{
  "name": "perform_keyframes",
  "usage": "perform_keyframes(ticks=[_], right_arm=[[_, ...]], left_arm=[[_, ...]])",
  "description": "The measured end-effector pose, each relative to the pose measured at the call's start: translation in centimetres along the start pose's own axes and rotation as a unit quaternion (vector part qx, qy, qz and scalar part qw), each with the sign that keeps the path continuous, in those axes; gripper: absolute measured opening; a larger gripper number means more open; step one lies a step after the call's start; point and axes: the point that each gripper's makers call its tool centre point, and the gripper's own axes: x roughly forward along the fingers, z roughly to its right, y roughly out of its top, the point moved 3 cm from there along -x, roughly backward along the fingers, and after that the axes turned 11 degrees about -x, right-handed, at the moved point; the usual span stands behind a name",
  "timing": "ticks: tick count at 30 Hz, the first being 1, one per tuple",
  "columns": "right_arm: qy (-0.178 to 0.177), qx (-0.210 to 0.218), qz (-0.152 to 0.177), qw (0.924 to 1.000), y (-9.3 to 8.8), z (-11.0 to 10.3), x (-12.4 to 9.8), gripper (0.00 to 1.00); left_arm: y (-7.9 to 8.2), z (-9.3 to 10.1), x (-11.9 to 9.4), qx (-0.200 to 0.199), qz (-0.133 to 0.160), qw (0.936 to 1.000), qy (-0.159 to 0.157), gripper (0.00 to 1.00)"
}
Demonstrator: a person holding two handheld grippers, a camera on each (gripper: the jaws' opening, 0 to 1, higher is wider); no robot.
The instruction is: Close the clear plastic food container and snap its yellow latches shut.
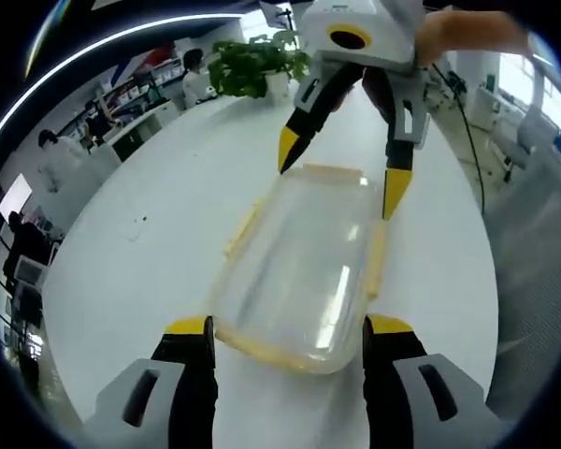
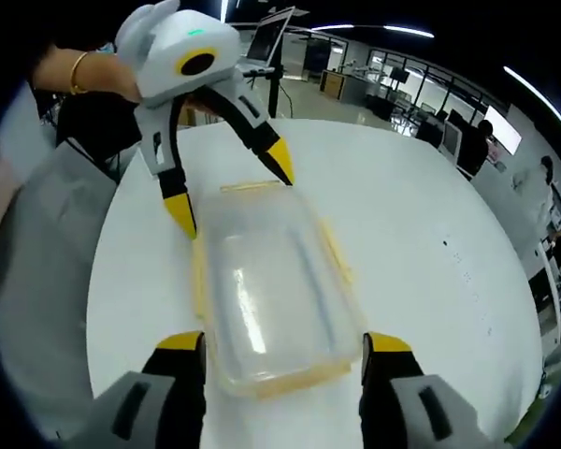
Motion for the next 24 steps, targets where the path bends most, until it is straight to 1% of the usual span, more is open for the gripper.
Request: perform_keyframes(ticks=[5, 14, 16, 17, 18, 19, 24], right_arm=[[0.001, 0.000, 0.001, 1.0000, 0.1, 1.3, 0.3, 0.67], [0.008, -0.008, 0.000, 0.9999, 0.1, 4.8, 1.3, 0.67], [0.008, -0.008, 0.001, 0.9999, 0.1, 5.3, 1.4, 0.67], [0.007, -0.008, 0.002, 0.9999, 0.2, 5.7, 1.6, 0.67], [0.007, -0.006, 0.005, 0.9999, 0.3, 5.9, 1.6, 0.67], [0.006, -0.006, 0.006, 0.9999, 0.3, 6.2, 1.8, 0.67], [0.007, -0.009, 0.003, 0.9999, 0.3, 7.0, 1.9, 0.67]], left_arm=[[0.5, -1.2, 0.4, 0.000, -0.001, 1.0000, 0.000, 0.60], [1.5, -3.9, 1.5, -0.004, -0.004, 1.0000, 0.007, 0.60], [1.5, -4.6, 1.8, 0.007, -0.009, 0.9998, 0.013, 0.60], [1.6, -5.0, 1.9, 0.020, -0.016, 0.9995, 0.017, 0.60], [1.4, -5.5, 2.0, 0.038, -0.029, 0.9985, 0.029, 0.59], [1.8, -5.4, 2.2, 0.024, -0.020, 0.9993, 0.022, 0.59], [2.0, -6.1, 2.3, 0.026, -0.020, 0.9992, 0.021, 0.59]])
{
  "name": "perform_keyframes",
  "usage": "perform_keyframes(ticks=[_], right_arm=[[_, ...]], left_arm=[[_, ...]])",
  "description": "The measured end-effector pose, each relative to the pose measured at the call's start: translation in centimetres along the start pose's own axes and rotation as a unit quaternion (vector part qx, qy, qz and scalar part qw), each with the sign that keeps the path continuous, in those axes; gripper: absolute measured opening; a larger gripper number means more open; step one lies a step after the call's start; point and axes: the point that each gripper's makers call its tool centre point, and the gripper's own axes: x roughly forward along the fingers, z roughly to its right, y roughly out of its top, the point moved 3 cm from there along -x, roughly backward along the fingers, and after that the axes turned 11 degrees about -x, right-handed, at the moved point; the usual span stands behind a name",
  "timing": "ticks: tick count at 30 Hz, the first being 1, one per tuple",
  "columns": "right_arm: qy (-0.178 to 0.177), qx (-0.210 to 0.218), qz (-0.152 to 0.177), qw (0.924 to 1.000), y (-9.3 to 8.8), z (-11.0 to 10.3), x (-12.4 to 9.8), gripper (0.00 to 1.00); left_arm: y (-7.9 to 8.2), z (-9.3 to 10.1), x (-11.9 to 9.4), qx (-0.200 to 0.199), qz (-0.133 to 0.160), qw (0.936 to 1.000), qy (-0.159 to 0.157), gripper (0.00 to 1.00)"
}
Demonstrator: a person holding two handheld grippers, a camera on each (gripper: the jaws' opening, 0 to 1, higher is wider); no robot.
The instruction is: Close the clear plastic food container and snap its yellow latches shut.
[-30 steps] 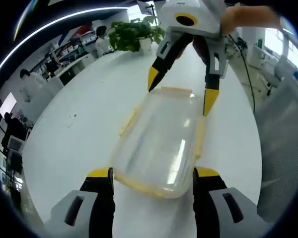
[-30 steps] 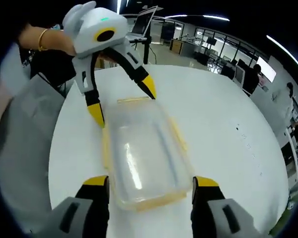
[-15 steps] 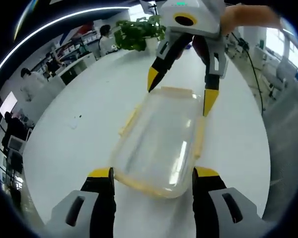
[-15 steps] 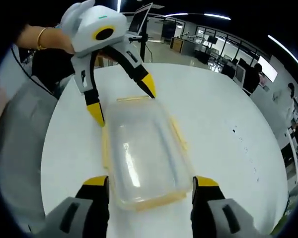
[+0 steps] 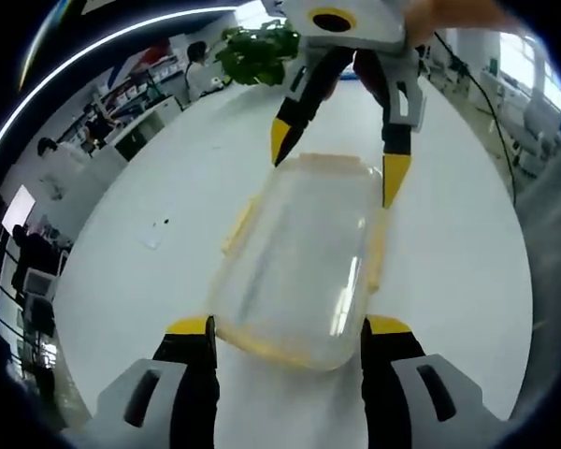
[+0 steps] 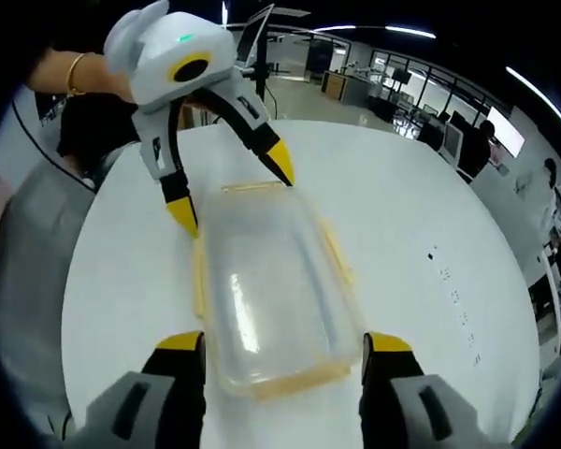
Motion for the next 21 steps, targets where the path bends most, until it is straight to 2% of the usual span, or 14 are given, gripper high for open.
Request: perform_keyframes(ticks=[5, 7, 10, 12, 13, 16, 19, 21], right_arm=[[-0.002, -0.001, 0.011, 0.9999, 0.0, 0.5, 0.1, 0.67], [-0.004, -0.011, 0.005, 0.9999, 0.0, 0.5, 0.2, 0.68], [-0.002, -0.031, -0.008, 0.9995, 0.1, 0.0, 0.5, 0.76], [-0.009, -0.038, -0.014, 0.9991, 0.0, 0.0, 0.7, 0.79], [-0.012, -0.033, -0.023, 0.9991, -0.3, 0.1, 0.6, 0.81], [-0.030, -0.023, -0.017, 0.9991, -0.5, 0.0, 0.1, 0.89], [-0.017, 0.002, -0.006, 0.9998, -0.4, -1.2, -0.4, 0.87], [-0.021, 0.008, 0.001, 0.9998, -0.5, -1.9, -0.8, 0.87]], left_arm=[[0.2, -0.4, 0.1, -0.005, 0.004, 1.0000, 0.003, 0.59], [0.2, -0.4, 0.2, -0.007, 0.005, 1.0000, 0.005, 0.59], [0.2, -0.3, 0.2, -0.012, 0.008, 0.9998, 0.010, 0.60], [0.0, -0.3, 0.1, 0.003, 0.002, 0.9998, 0.017, 0.60], [-0.3, -0.4, 0.0, 0.025, -0.010, 0.9992, 0.029, 0.59], [-1.0, -0.1, 0.0, 0.024, -0.021, 0.9990, 0.032, 0.62], [-1.9, 0.1, -0.4, 0.016, -0.029, 0.9988, 0.035, 0.63], [-2.5, 0.0, -0.7, 0.010, -0.032, 0.9986, 0.042, 0.63]])
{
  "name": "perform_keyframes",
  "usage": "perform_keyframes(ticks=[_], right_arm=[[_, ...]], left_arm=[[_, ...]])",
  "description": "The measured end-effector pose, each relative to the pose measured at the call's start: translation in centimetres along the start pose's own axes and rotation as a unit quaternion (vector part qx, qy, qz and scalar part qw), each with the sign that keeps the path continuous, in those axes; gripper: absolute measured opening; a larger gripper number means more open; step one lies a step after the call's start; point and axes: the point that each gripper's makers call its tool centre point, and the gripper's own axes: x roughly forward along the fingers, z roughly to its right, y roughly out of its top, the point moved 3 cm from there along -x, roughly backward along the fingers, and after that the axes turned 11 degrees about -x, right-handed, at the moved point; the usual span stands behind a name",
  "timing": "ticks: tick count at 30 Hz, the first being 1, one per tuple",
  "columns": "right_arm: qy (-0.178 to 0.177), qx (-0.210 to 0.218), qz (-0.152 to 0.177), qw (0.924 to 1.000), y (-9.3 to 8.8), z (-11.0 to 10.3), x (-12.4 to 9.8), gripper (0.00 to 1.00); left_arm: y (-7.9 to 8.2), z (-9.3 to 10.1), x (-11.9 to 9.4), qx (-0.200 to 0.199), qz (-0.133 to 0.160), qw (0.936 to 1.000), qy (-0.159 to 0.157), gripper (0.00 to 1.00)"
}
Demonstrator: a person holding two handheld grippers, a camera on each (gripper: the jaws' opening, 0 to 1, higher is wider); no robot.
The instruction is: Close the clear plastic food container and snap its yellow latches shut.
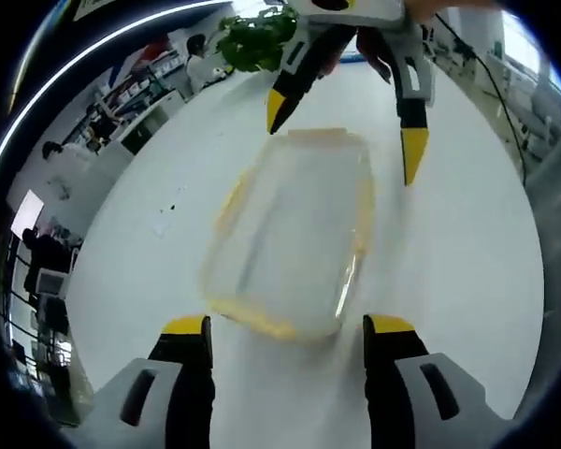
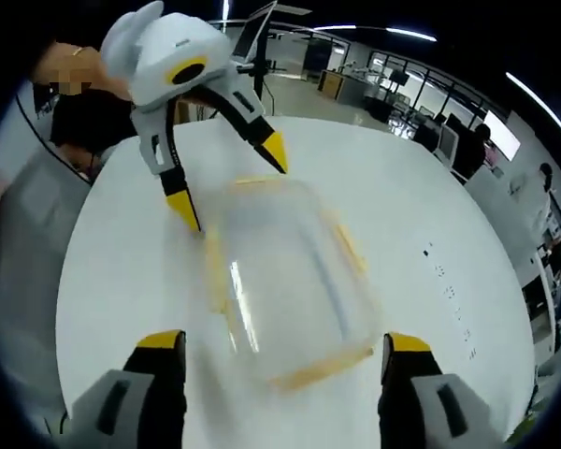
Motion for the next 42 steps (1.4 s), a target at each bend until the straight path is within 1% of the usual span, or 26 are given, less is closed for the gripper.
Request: perform_keyframes(ticks=[3, 4, 5, 6, 8, 11, 12, 14, 15, 17, 18, 19, 20, 21, 22, 25, 26, 28, 31, 32, 33, 34, 35, 37, 40, 42], right_arm=[[-0.014, 0.024, 0.010, 0.9996, -0.3, -1.0, -0.7, 0.88], [-0.017, 0.026, 0.010, 0.9995, -0.4, -1.3, -0.8, 0.89], [-0.021, 0.028, 0.011, 0.9993, -0.5, -1.6, -1.0, 0.89], [-0.023, 0.030, 0.013, 0.9992, -0.6, -2.0, -1.3, 0.89], [-0.030, 0.037, 0.015, 0.9987, -0.8, -2.6, -1.8, 0.89], [-0.045, 0.048, 0.024, 0.9975, -0.6, -3.4, -2.9, 0.90], [-0.057, 0.057, 0.031, 0.9962, -0.5, -3.6, -3.4, 0.90], [-0.063, 0.051, 0.028, 0.9963, -0.5, -4.1, -4.0, 0.90], [-0.075, 0.046, 0.028, 0.9957, -0.5, -4.3, -4.4, 0.90], [-0.083, 0.061, 0.040, 0.9938, -0.3, -4.7, -5.1, 0.92], [-0.088, 0.077, 0.050, 0.9919, -0.2, -4.9, -5.4, 0.92], [-0.095, 0.090, 0.062, 0.9895, 0.0, -5.1, -5.8, 0.91], [-0.100, 0.096, 0.069, 0.9879, 0.2, -5.3, -6.1, 0.92], [-0.105, 0.103, 0.075, 0.9862, 0.3, -5.6, -6.5, 0.92], [-0.108, 0.109, 0.079, 0.9850, 0.4, -5.8, -6.8, 0.92], [-0.117, 0.141, 0.110, 0.9769, 0.9, -6.7, -7.6, 0.92], [-0.121, 0.155, 0.127, 0.9722, 1.1, -7.1, -7.9, 0.91], [-0.126, 0.171, 0.139, 0.9672, 1.2, -7.7, -8.5, 0.91], [-0.139, 0.175, 0.143, 0.9641, 1.3, -8.3, -9.3, 0.91], [-0.141, 0.185, 0.148, 0.9611, 1.3, -8.6, -9.7, 0.91], [-0.145, 0.201, 0.158, 0.9558, 1.5, -8.7, -10.0, 0.91], [-0.150, 0.212, 0.173, 0.9501, 1.8, -8.9, -10.4, 0.91], [-0.154, 0.220, 0.188, 0.9449, 2.0, -8.9, -10.8, 0.91], [-0.159, 0.238, 0.205, 0.9359, 2.2, -9.5, -11.6, 0.92], [-0.163, 0.240, 0.206, 0.9344, 2.0, -10.4, -12.3, 0.92], [-0.167, 0.244, 0.205, 0.9328, 1.8, -11.2, -12.6, 0.92]], left_arm=[[-0.6, -0.8, -0.8, -0.025, -0.001, 0.9992, 0.032, 0.62], [-1.0, -1.3, -1.1, -0.044, -0.007, 0.9979, 0.048, 0.61], [-1.2, -1.7, -1.3, -0.055, -0.006, 0.9968, 0.057, 0.62], [-1.2, -2.1, -1.8, -0.069, 0.002, 0.9953, 0.068, 0.62], [-1.4, -2.7, -2.6, -0.095, 0.009, 0.9922, 0.080, 0.62], [-1.7, -3.0, -3.5, -0.111, 0.014, 0.9903, 0.083, 0.62], [-1.6, -2.8, -4.1, -0.122, 0.025, 0.9890, 0.079, 0.62], [-1.4, -2.6, -5.0, -0.136, 0.047, 0.9866, 0.077, 0.63], [-1.5, -2.4, -5.7, -0.143, 0.058, 0.9850, 0.077, 0.63], [-1.7, -2.0, -6.6, -0.157, 0.072, 0.9821, 0.074, 0.64], [-1.8, -1.6, -6.9, -0.166, 0.073, 0.9813, 0.066, 0.67], [-1.9, -1.5, -7.3, -0.173, 0.081, 0.9793, 0.067, 0.70], [-1.8, -1.0, -7.8, -0.179, 0.093, 0.9775, 0.062, 0.72], [-1.9, -0.7, -8.2, -0.180, 0.096, 0.9772, 0.060, 0.74], [-2.1, -0.4, -8.8, -0.182, 0.102, 0.9762, 0.059, 0.75], [-2.1, 0.5, -10.6, -0.185, 0.124, 0.9730, 0.062, 0.75], [-2.3, 1.0, -11.4, -0.188, 0.132, 0.9715, 0.060, 0.75], [-2.8, 2.0, -12.6, -0.193, 0.140, 0.9694, 0.057, 0.75], [-2.9, 3.0, -14.2, -0.199, 0.162, 0.9648, 0.057, 0.77], [-2.8, 3.6, -15.1, -0.189, 0.174, 0.9646, 0.062, 0.78], [-2.8, 3.9, -15.8, -0.187, 0.183, 0.9629, 0.066, 0.78], [-2.9, 4.6, -16.7, -0.194, 0.195, 0.9589, 0.069, 0.78], [-3.0, 5.1, -17.2, -0.198, 0.204, 0.9563, 0.068, 0.78], [-3.3, 6.2, -18.3, -0.206, 0.217, 0.9519, 0.065, 0.80], [-4.1, 7.5, -19.1, -0.207, 0.221, 0.9509, 0.065, 0.80], [-4.4, 8.1, -19.7, -0.216, 0.232, 0.9464, 0.064, 0.80]])
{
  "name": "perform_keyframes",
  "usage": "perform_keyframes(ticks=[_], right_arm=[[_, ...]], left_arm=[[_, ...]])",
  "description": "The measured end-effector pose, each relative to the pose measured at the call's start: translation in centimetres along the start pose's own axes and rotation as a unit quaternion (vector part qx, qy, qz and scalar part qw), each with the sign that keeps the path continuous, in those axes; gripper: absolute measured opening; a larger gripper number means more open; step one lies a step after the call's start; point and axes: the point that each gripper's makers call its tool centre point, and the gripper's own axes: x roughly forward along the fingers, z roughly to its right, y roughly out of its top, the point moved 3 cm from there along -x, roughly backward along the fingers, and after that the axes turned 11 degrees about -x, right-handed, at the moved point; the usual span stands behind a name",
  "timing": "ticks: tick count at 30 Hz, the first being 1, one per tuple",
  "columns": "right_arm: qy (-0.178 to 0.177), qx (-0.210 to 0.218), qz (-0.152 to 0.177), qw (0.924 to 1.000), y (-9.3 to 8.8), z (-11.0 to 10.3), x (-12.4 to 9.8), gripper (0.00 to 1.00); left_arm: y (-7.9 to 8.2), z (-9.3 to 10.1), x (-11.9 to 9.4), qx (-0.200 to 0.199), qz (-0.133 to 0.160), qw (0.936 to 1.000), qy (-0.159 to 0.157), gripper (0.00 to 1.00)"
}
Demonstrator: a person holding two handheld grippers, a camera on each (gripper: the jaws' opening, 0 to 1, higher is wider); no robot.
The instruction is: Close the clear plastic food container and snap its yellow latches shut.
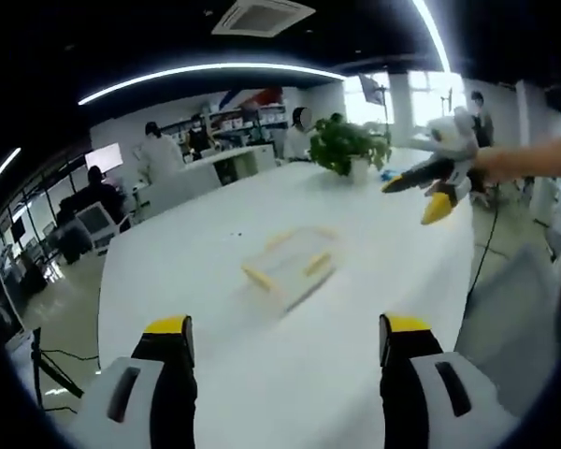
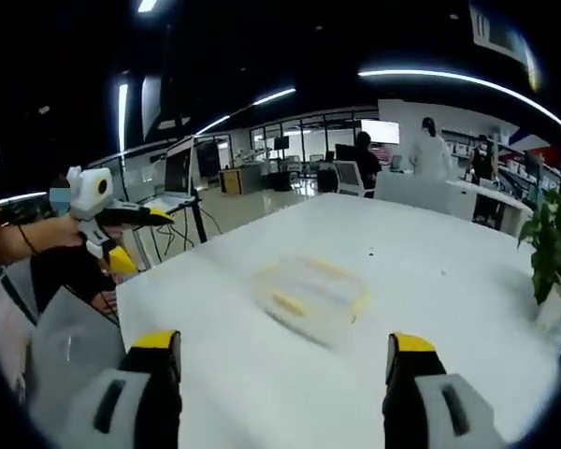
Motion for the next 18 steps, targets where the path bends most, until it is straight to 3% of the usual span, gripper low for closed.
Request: perform_keyframes(ticks=[10, 18], right_arm=[[-0.012, 0.031, 0.001, 0.9994, -1.8, -2.6, -2.0, 0.91], [-0.022, 0.046, 0.032, 0.9982, -0.8, -3.7, -2.8, 0.90]], left_arm=[[-0.2, 0.7, -2.2, -0.029, 0.033, 0.9990, 0.010, 0.81], [-0.1, 0.5, -3.5, -0.049, 0.058, 0.9970, 0.017, 0.81]])
